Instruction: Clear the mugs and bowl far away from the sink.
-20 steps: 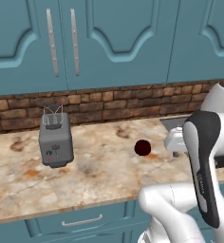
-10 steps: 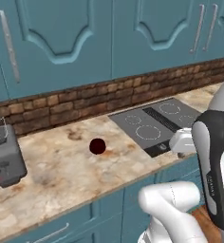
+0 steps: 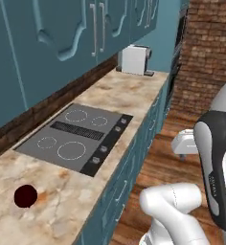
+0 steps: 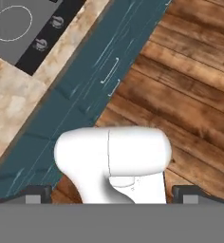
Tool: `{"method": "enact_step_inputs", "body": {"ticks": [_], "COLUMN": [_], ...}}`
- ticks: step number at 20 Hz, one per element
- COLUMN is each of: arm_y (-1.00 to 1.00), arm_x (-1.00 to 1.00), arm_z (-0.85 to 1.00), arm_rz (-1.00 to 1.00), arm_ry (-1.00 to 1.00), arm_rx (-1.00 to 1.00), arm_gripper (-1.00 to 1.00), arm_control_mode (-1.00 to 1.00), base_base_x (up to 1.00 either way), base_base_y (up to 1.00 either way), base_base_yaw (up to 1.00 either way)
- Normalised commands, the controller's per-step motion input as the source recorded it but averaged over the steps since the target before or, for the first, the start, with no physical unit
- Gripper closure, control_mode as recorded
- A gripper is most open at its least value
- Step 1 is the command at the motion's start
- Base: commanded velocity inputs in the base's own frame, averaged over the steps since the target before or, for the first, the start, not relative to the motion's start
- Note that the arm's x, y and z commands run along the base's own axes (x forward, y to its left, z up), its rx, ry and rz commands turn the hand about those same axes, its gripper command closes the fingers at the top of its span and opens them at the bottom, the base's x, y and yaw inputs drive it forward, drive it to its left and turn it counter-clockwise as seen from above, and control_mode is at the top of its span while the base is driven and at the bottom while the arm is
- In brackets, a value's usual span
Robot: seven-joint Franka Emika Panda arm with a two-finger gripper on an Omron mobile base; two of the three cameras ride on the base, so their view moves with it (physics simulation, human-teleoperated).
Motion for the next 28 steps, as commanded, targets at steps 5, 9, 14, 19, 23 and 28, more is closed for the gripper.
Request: {"method": "enact_step_inputs", "body": {"ticks": [5,9,14,19,23,28], "arm_y": [0.00,0.00,0.00,0.00,0.00,0.00], "arm_x": [0.00,0.00,0.00,0.00,0.00,0.00], "arm_z": [0.00,0.00,0.00,0.00,0.00,0.00], "arm_rz": [0.00,0.00,0.00,0.00,0.00,0.00], "arm_ry": [0.00,0.00,0.00,0.00,0.00,0.00], "arm_rx": [0.00,0.00,0.00,0.00,0.00,0.00], "arm_gripper": [-1.00,-1.00,-1.00,-1.00,-1.00,-1.00], "arm_control_mode": [1.00,1.00,1.00,1.00,1.00,1.00], "base_base_x": [0.00,0.00,0.00,0.00,0.02,0.08], "base_base_y": [-0.06,-0.31,-0.38,-0.45,-0.52,-0.55], "base_base_yaw": [-0.93,-0.89,-0.88,-0.86,-0.79,-0.69]}}
